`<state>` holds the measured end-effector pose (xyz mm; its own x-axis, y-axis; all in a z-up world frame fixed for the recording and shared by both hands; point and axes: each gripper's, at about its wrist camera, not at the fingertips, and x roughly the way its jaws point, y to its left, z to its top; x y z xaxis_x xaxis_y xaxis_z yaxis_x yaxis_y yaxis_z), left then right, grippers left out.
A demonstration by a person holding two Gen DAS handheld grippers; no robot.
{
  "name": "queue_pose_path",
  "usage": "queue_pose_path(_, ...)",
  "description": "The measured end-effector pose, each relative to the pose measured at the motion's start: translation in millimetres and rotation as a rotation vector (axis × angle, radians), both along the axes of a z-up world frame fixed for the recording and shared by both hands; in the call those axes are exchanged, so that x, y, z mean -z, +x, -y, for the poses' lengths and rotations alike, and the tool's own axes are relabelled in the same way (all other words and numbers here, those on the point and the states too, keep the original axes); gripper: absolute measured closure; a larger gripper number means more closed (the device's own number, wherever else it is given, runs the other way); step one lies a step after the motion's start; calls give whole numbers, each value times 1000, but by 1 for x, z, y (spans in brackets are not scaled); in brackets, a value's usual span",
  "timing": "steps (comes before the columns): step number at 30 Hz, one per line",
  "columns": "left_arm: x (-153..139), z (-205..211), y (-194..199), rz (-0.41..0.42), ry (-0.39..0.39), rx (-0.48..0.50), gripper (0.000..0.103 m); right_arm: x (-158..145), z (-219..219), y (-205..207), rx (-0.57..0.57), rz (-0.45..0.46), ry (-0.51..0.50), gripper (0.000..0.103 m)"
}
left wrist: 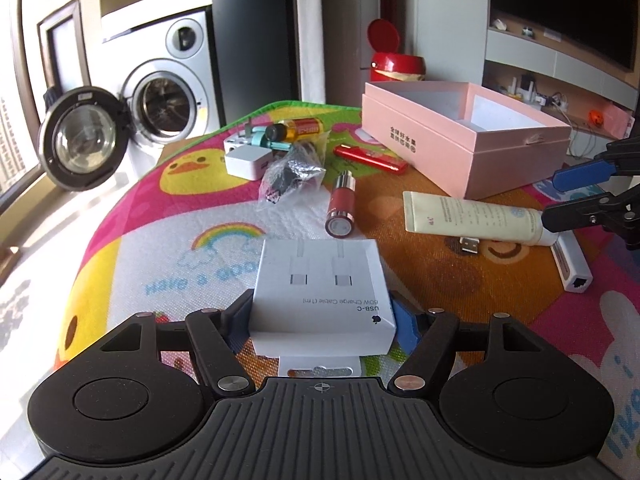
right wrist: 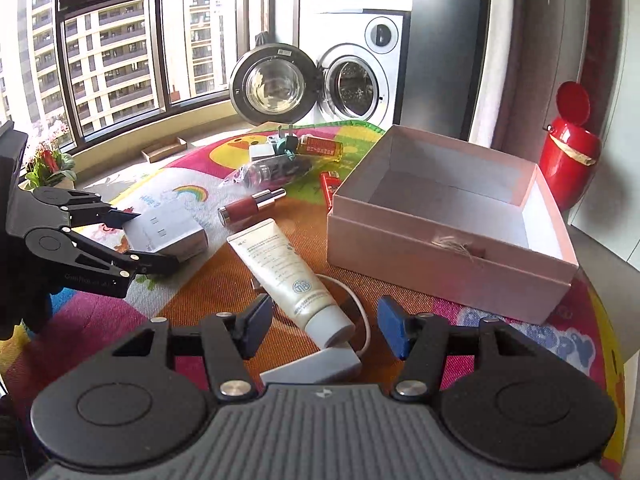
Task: Organize rigid objects
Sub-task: 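Grasp the white USB-C box with the left gripper while the right grasps the white cream tube, then lower the white box into the pink box with left while right drops the tube in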
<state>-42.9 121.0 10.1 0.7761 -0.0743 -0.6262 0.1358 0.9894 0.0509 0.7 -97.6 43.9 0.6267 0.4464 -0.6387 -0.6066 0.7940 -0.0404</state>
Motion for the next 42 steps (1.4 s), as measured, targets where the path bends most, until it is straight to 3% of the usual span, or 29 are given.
queue_pose_path(4, -4, 2, -2, 15, 15, 13, 29, 17, -35, 21, -112, -21, -89, 45)
queue_pose_path(6, -4, 2, 0, 7, 16, 12, 29, 23, -44, 28, -120, -47, -118, 54)
queue_pose_path(8, -4, 2, 2, 7, 16, 10, 29, 22, -46, 29, -137, -88, -92, 70)
queue_pose_path(11, -4, 4, 3, 13, 20, 6, 29, 14, -40, 19, -121, -80, -76, 77)
queue_pose_path(16, -18, 17, -18, 48, 1, 87, 29, -15, -6, -16, -113, -52, -23, 78)
queue_pose_path(22, -64, 56, -43, 158, -20, 223, 29, -57, 54, -56, -13, 63, 15, 78)
queue_pose_path(28, -133, 107, 15, 335, -15, 267, 29, -90, 96, -70, 97, 196, 38, 78)
queue_pose_path(30, -145, 117, 57, 306, -94, 237, 29, -96, 106, -68, 123, 220, 46, 78)
queue_pose_path(32, -146, 114, 97, 238, -260, 198, 29, -98, 113, -61, 156, 228, 54, 78)
queue_pose_path(34, -144, 106, 115, 226, -348, 159, 33, -99, 119, -49, 194, 214, 72, 78)
queue_pose_path(38, -130, 83, 101, 263, -339, 114, 33, -99, 121, -20, 226, 185, 110, 78)
queue_pose_path(42, -97, 54, 69, 221, -295, 81, 33, -104, 102, 23, 204, 152, 136, 78)
